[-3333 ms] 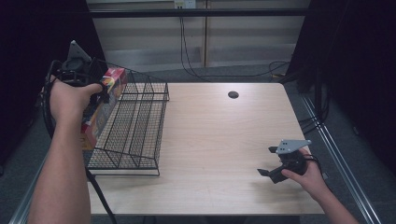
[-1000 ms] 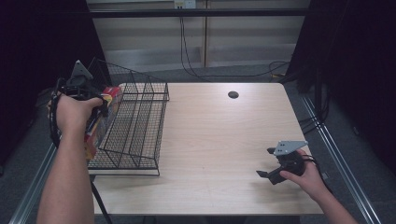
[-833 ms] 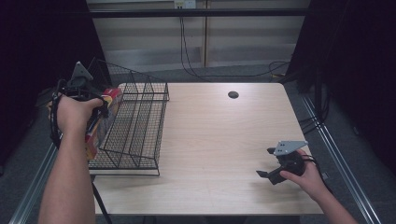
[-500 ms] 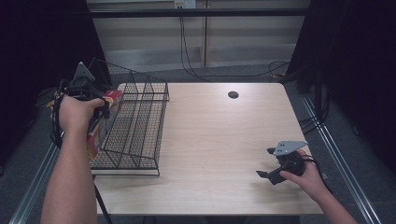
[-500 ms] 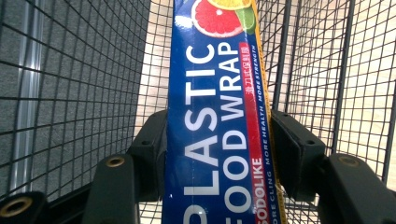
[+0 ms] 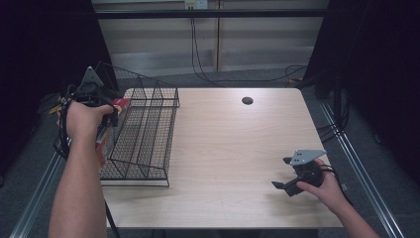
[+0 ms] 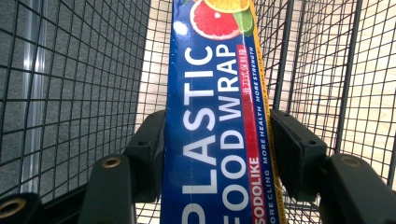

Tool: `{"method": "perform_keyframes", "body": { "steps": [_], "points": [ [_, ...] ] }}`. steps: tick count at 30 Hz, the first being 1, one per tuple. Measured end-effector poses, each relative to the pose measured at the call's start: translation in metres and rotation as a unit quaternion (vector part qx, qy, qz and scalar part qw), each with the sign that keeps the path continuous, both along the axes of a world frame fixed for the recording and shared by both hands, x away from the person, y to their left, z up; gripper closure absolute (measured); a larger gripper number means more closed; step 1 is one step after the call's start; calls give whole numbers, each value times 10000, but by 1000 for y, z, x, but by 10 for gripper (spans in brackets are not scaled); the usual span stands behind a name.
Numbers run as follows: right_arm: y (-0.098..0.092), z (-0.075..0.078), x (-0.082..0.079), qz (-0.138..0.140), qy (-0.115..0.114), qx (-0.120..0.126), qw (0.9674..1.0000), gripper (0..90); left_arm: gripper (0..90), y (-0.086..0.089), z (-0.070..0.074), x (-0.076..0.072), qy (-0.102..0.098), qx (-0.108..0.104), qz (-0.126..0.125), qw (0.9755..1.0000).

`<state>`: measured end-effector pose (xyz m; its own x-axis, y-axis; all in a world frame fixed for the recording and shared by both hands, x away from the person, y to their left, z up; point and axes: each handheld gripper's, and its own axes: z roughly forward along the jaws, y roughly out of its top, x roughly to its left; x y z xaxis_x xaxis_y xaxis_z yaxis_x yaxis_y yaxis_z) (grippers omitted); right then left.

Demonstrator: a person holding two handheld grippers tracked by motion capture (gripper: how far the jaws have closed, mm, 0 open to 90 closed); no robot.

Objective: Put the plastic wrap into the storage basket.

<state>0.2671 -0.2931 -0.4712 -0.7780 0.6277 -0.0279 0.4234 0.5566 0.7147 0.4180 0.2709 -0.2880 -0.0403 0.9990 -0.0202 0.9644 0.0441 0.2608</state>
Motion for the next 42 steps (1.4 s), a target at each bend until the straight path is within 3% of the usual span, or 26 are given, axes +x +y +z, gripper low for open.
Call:
{"method": "perform_keyframes", "body": {
  "steps": [9,11,13,15,24,31,37,42],
  "points": [
    [0,0,0,-3,0,-5,10000,40,415,0,1,0,-25,-2,77,10000],
    [0,0,0,-4,1,-7,10000,40,411,0,4,0,-95,48,104,9999],
    [0,0,0,3,1,-11,10000,40,405,-1,14,-2,-458,-19,118,9989],
    [0,0,0,2,-8,-22,10000,40,387,-4,16,-3,-384,-8,42,9993],
    [-1,0,-1,-7,-12,-17,10000,40,312,-12,20,-3,-526,-123,-43,9985],
    [-2,0,-1,-16,-12,6,10000,41,240,-21,25,-4,-750,-525,-166,9957],
    [-1,0,-1,-22,-6,-24,10000,41,201,-29,25,-5,-792,-607,-328,9945],
    [-2,0,-2,-24,-22,-12,10000,42,177,-39,25,-6,-901,-744,-472,9920]
  ]
}}
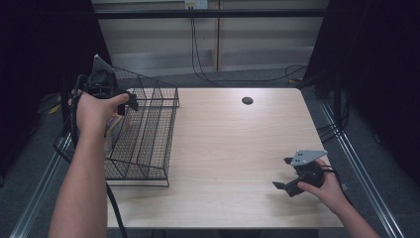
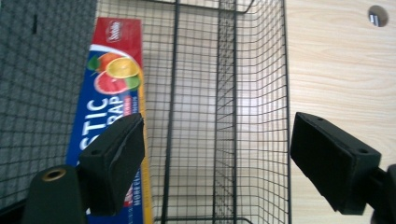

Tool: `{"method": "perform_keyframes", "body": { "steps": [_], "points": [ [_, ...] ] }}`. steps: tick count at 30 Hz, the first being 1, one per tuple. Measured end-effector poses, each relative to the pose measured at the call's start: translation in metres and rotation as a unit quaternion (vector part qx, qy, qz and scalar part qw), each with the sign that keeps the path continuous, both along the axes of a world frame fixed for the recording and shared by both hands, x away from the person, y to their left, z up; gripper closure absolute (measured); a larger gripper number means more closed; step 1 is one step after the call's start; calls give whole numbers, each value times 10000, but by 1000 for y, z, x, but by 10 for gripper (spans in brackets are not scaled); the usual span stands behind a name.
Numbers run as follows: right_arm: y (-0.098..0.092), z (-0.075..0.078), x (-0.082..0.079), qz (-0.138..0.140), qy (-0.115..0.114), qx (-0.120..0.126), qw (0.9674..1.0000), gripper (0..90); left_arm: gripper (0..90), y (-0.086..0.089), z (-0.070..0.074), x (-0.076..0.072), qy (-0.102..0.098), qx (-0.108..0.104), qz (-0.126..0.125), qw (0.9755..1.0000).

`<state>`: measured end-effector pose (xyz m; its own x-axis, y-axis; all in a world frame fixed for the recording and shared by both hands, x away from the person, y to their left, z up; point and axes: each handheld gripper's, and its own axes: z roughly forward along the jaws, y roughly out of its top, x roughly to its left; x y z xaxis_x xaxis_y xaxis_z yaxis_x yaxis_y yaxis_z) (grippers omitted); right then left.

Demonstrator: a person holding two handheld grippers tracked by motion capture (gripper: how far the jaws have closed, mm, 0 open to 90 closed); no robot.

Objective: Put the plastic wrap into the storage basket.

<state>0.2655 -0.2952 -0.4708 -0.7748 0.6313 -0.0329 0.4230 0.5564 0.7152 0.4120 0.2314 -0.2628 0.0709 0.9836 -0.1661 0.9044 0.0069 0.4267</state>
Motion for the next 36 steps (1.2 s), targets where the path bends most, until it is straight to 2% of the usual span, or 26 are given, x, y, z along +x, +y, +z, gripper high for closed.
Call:
{"method": "perform_keyframes", "body": {
  "steps": [4,15,22,36],
  "points": [
    [0,0,0,6,19,11,10000,42,167,-7,-3,-1,-16,-19,-125,9999],
    [0,0,0,26,4,1,10000,42,155,-21,-13,-2,-57,-246,-347,9991],
    [1,0,0,23,2,-17,10000,42,141,-35,-24,-4,-57,-382,-601,9974],
    [1,-1,0,42,12,-19,10000,42,128,-65,-37,-9,-71,-398,-1092,9932]
  ]
}}
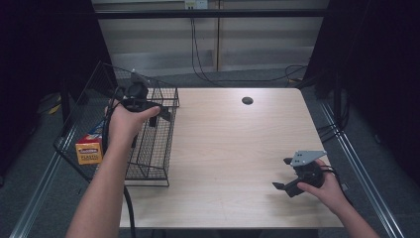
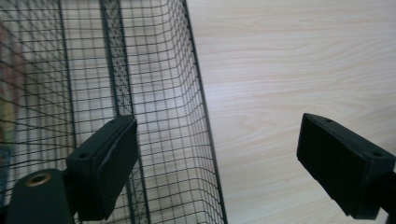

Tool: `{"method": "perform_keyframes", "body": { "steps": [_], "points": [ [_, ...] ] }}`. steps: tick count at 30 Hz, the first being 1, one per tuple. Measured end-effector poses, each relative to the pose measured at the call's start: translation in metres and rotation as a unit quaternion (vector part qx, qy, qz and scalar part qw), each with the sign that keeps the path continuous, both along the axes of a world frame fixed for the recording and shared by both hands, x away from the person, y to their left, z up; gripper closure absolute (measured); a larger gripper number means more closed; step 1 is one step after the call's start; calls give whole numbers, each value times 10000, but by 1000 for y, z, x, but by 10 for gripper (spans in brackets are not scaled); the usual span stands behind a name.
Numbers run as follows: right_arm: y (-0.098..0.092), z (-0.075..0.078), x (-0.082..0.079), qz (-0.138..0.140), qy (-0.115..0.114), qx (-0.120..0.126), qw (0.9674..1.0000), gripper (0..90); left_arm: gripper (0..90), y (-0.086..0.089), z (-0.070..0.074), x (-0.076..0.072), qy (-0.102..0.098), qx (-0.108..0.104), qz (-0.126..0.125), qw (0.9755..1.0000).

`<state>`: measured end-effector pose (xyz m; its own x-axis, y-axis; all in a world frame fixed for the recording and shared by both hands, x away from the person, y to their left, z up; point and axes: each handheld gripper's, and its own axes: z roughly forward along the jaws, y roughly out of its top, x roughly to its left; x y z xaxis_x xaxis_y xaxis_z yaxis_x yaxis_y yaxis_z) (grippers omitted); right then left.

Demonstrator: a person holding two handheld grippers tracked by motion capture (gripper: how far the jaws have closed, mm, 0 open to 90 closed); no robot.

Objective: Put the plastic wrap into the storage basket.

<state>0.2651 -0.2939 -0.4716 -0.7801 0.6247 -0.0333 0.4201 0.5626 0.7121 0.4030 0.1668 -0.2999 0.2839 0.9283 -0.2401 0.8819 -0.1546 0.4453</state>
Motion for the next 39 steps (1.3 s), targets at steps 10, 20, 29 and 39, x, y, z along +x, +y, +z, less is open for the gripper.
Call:
{"method": "perform_keyframes", "body": {
  "steps": [10,20,29,39],
  "points": [
    [0,0,0,21,12,3,10000,42,120,-21,-10,-3,-32,-53,-348,9994],
    [0,0,0,31,12,5,10000,42,118,-39,-21,-6,-6,-62,-624,9980],
    [0,0,0,15,29,1,10000,42,113,-55,-33,-12,39,-177,-880,9960],
    [-1,0,0,16,22,0,10000,42,112,-70,-46,-19,29,-279,-1095,9936]
  ]
}}
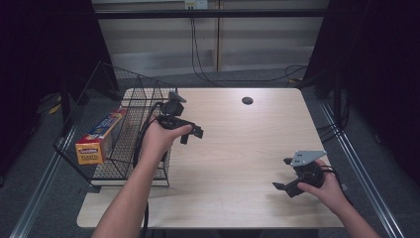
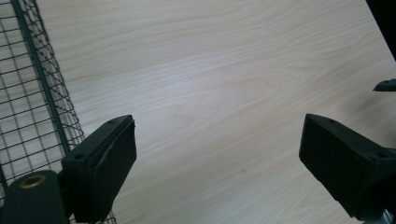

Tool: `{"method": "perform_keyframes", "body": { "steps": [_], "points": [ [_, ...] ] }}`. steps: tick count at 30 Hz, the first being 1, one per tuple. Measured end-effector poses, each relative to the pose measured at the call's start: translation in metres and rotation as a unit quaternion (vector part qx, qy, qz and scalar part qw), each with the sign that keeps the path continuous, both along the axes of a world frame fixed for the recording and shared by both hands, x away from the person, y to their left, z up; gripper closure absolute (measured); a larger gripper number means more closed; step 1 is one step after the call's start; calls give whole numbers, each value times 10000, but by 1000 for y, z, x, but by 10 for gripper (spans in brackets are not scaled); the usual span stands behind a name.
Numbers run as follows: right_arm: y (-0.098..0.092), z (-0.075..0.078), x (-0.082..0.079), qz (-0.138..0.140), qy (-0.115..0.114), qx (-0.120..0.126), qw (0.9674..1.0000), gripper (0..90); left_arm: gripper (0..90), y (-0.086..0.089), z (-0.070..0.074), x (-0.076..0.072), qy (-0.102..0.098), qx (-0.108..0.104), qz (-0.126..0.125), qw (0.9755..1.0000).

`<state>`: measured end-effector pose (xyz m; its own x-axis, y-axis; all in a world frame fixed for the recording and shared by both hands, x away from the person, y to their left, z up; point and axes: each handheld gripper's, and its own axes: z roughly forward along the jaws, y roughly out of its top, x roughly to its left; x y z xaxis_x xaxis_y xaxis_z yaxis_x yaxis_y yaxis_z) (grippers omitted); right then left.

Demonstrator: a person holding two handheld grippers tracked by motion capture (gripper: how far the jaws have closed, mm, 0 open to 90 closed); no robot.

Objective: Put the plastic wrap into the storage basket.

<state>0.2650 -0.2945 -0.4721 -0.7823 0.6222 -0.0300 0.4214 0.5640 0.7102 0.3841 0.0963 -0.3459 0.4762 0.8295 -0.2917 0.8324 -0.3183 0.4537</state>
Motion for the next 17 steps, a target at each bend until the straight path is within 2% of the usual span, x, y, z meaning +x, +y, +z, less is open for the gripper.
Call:
{"method": "perform_keyframes", "body": {
  "steps": [1,6,11,17],
  "points": [
    [0,0,0,-6,-1,2,10000,42,111,-3,-3,-3,3,-9,-99,10000],
    [0,0,0,-5,2,-11,10000,42,107,-9,-9,-8,-42,64,-275,9996],
    [0,-1,0,-28,-2,-30,10000,42,103,-18,-21,-13,-23,9,-424,9991],
    [-1,-2,0,-22,-18,13,10000,39,80,-21,-30,-17,-174,-161,-560,9981]
  ]
}}
